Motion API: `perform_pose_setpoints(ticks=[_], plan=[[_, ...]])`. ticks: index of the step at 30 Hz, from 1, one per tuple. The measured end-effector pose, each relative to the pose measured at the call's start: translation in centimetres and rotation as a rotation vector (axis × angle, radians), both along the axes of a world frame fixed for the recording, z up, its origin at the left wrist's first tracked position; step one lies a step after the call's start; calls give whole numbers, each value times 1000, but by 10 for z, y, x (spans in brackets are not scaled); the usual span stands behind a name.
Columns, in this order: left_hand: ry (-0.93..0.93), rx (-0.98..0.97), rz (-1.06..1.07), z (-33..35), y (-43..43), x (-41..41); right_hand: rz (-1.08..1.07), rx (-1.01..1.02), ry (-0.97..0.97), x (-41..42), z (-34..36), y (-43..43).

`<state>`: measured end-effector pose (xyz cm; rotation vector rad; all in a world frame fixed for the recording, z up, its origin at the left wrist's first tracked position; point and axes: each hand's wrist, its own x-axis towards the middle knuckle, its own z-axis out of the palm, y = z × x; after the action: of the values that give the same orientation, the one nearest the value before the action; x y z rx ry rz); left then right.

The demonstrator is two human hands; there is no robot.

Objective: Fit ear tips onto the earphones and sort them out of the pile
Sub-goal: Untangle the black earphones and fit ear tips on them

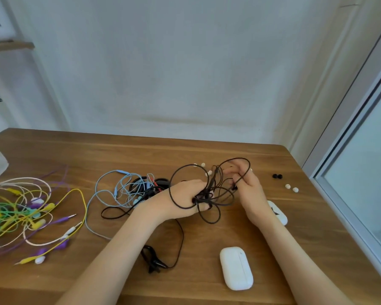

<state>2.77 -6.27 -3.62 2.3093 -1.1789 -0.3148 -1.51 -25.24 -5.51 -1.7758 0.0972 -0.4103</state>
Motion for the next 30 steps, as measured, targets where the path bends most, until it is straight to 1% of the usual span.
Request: perform_pose_setpoints(ticks=[3, 5, 6, 7, 9, 12, 14, 15, 17, 20, 24, 26, 28, 29, 30], plan=[[38, 64, -46, 5, 3, -6, 89, 190, -31, -4, 5, 2], [68, 113, -32, 7, 4, -10, 174, 325, -62, -9, 12, -1], [77, 131, -19, 7, 3, -11, 219, 357, -78, -11, 14, -4], [77, 137, -10, 9, 2, -13, 262, 349, -94, -13, 17, -7], [80, 152, 17, 12, -1, -15, 356, 213, -75, -21, 22, -7], [130, 143, 56, 21, -5, -18, 481, -93, 72, -25, 25, 4], [171, 155, 60, 24, -8, -20, 481, -332, 61, -24, 23, 11], [165, 175, 52, 25, -8, -21, 467, -396, 48, -23, 20, 13], [188, 197, 51, 28, -5, -23, 457, -431, 42, -22, 16, 12], [316, 126, 53, 31, 2, -25, 381, -473, 45, -20, 11, 5], [457, 46, 96, 40, 16, -30, 268, -654, 22, -16, 7, -5], [596, -63, 88, 46, 23, -32, 228, -704, 51, -16, 7, -6], [753, -201, 127, 48, 29, -32, 194, -727, 68, -17, 7, -5], [812, -260, 159, 50, 30, -33, 180, -735, 68, -17, 7, -4], [828, -294, 198, 51, 30, -33, 166, -739, 69, -17, 7, -2]])
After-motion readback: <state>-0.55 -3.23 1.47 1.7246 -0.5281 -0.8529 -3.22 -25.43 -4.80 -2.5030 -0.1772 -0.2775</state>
